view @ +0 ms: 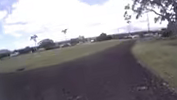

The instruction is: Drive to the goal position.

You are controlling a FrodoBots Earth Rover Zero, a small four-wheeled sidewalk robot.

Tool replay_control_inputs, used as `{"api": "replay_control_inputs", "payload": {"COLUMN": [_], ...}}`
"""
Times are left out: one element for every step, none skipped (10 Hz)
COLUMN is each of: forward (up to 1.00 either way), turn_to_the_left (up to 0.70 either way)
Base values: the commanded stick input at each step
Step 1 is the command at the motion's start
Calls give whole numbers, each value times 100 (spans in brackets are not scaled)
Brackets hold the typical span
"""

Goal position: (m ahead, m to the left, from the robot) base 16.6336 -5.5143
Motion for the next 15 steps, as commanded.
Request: {"api": "replay_control_inputs", "payload": {"forward": [50, 50, 50, 50, 50, 50, 50, 50, 50, 50, 50, 50, 50, 50, 50], "turn_to_the_left": [0, -13, -45, -50, -50, -50, -50, -50, -50, -50, -50, -50, -50, -50, -50]}}
